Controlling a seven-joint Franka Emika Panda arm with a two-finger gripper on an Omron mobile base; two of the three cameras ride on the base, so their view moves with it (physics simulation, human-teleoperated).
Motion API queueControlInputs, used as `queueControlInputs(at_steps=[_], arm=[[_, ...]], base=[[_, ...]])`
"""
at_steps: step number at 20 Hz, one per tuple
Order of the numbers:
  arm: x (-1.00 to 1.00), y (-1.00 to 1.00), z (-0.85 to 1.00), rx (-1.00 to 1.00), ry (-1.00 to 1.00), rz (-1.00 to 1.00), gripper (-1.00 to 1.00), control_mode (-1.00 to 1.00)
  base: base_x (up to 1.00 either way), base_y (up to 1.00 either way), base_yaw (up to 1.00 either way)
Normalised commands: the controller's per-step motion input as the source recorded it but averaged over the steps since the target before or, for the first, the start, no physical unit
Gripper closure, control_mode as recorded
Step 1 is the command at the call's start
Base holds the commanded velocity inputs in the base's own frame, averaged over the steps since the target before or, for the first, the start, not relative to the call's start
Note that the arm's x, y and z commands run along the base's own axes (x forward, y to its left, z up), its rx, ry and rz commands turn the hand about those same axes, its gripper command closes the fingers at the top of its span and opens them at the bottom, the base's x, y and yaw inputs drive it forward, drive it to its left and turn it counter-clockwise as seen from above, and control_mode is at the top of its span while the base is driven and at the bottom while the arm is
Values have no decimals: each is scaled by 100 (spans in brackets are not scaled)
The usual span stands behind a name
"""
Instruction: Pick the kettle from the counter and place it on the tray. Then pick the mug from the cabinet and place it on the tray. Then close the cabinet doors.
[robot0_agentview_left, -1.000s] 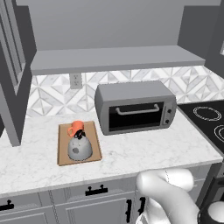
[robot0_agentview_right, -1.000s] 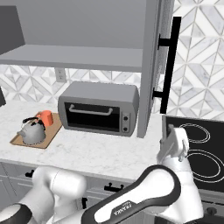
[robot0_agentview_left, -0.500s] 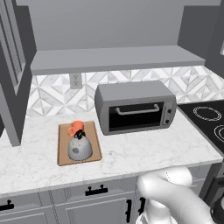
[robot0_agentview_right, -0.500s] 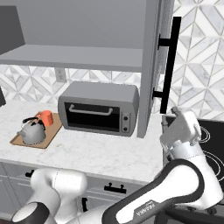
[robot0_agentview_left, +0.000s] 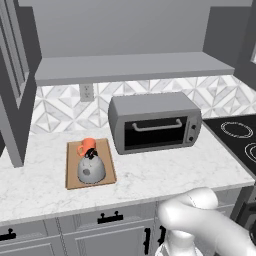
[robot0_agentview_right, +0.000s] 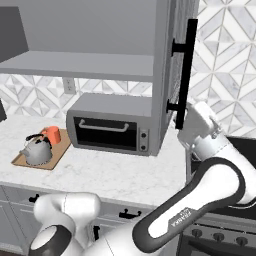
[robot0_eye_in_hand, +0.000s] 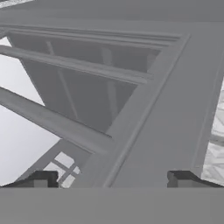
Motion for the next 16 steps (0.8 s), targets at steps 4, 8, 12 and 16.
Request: queueControlInputs(at_steps=[4, 8, 12, 16], arm=[[0, 70, 46, -26, -4, 8, -100, -100], [9, 90, 27, -23, 0, 1, -100, -100], [28, 100, 2, -18, 0, -3, -100, -100], [44, 100, 0, -11, -1, -10, -100, -100]], base=[[0, 0, 0], [0, 0, 0], [0, 0, 0], [0, 0, 0]])
